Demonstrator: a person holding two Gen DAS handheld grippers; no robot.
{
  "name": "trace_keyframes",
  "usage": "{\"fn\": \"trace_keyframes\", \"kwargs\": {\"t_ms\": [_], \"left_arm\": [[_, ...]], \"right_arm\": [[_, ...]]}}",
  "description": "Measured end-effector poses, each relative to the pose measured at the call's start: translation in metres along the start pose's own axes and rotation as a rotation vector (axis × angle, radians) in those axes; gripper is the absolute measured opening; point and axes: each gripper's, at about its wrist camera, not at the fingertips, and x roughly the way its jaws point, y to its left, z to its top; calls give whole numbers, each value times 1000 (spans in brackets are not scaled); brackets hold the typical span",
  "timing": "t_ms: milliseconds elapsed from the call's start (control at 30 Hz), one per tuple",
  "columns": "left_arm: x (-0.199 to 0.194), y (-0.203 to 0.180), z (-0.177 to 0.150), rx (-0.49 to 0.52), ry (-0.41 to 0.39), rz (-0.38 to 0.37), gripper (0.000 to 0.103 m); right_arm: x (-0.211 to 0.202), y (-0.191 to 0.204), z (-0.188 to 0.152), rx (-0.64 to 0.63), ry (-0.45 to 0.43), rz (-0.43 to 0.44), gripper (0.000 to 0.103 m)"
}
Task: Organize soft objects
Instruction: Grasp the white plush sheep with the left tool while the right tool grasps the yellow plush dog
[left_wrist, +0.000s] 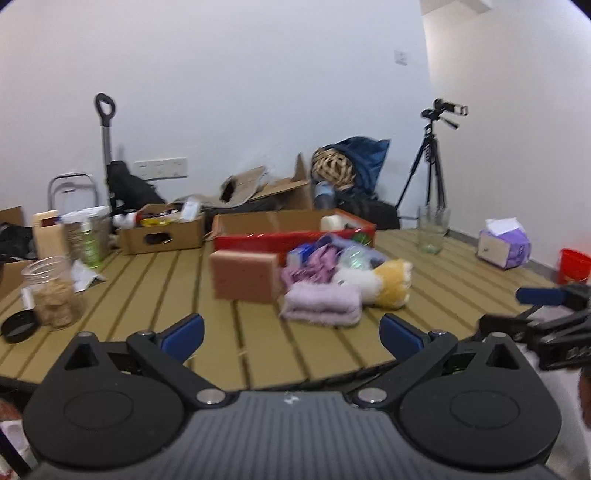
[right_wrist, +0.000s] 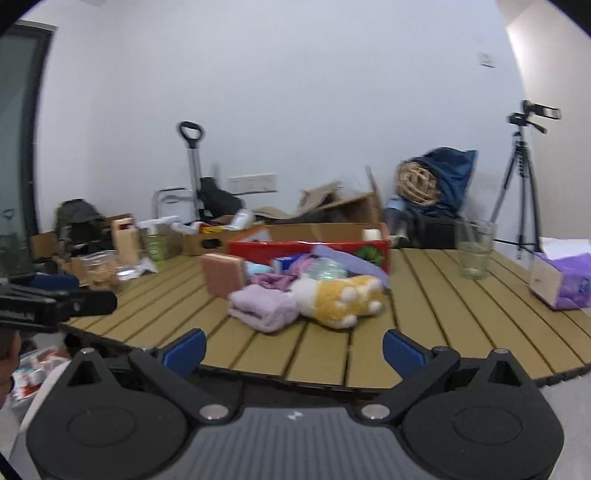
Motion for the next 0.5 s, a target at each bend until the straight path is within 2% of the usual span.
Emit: {"fn": "trace_keyframes", "kwargs": {"t_ms": [100, 167, 333, 500], "left_arm": [[22, -8, 4, -19, -4, -60, 103], [42, -11, 8, -30, 10, -100, 100], [120, -11, 33, -51, 70, -178, 78], [214, -4, 54, -105, 217, -207, 51]], "right_arm": [[16, -7, 2, 57, 14, -26, 87], [30, -16, 6, 131, 16, -33, 85], [85, -26, 16, 183, 24, -73, 85], [158, -42, 24, 260, 58, -84, 72]]}}
